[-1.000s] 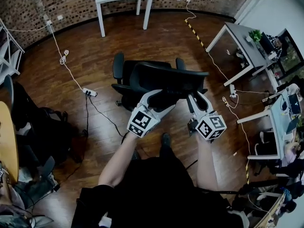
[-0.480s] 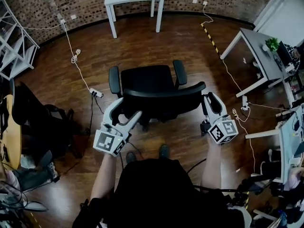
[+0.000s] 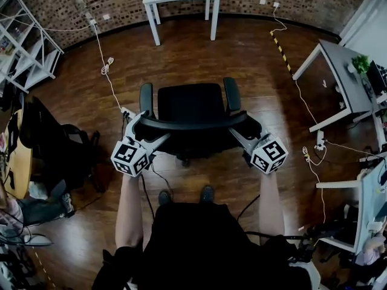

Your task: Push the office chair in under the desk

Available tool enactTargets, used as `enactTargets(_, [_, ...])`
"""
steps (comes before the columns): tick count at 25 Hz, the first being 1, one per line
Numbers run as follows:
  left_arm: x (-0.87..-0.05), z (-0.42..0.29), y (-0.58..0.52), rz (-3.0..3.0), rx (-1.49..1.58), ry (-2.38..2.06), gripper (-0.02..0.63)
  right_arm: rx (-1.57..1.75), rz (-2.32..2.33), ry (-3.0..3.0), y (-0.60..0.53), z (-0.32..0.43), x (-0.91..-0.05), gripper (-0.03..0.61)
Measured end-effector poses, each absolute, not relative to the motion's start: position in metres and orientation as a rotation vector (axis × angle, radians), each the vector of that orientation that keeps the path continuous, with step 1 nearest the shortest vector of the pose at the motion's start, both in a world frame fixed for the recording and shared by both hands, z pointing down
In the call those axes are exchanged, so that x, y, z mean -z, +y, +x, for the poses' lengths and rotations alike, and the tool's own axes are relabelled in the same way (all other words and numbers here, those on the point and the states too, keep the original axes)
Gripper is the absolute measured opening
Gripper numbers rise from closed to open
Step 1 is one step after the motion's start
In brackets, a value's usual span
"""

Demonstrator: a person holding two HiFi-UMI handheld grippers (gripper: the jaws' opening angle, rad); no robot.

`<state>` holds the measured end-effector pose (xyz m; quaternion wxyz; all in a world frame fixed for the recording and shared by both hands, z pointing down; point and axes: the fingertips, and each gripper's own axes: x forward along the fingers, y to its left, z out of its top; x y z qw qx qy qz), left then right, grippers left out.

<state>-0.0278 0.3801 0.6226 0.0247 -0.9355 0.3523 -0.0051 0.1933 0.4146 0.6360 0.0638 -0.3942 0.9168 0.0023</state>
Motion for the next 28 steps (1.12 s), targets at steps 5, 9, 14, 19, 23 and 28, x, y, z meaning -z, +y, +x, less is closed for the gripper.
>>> enactTargets(5, [-0.619,-0.019,0.374,-2.890,0.014,1.103,0.545,0.000,-1.162,2.775,0.407,0.204,-0.633,0.268])
enactTargets(9, [-0.621,-0.018,0.363,-2.900,0.022,1.120,0.541,0.016,-1.157,2.790,0.395,0.205,-0.633,0.272])
enactTargets(14, [-0.624,-0.016,0.345,-2.910,0.032,1.159,0.541,0.058,-1.085,2.824,0.377,0.209,-0.633,0.267])
enactTargets(19, [-0.623,-0.019,0.314,-2.931,0.049,1.164,0.540,0.079,-1.076,2.827,0.347,0.205,-0.632,0.265])
enactTargets(23, [-0.621,-0.030,0.287,-2.949,0.055,1.171,0.540,0.088,-1.077,2.833,0.317,0.195,-0.631,0.265])
enactTargets(28, [-0.614,-0.041,0.254,-2.966,0.068,1.181,0.540,0.124,-1.054,2.850,0.284,0.183,-0.626,0.264])
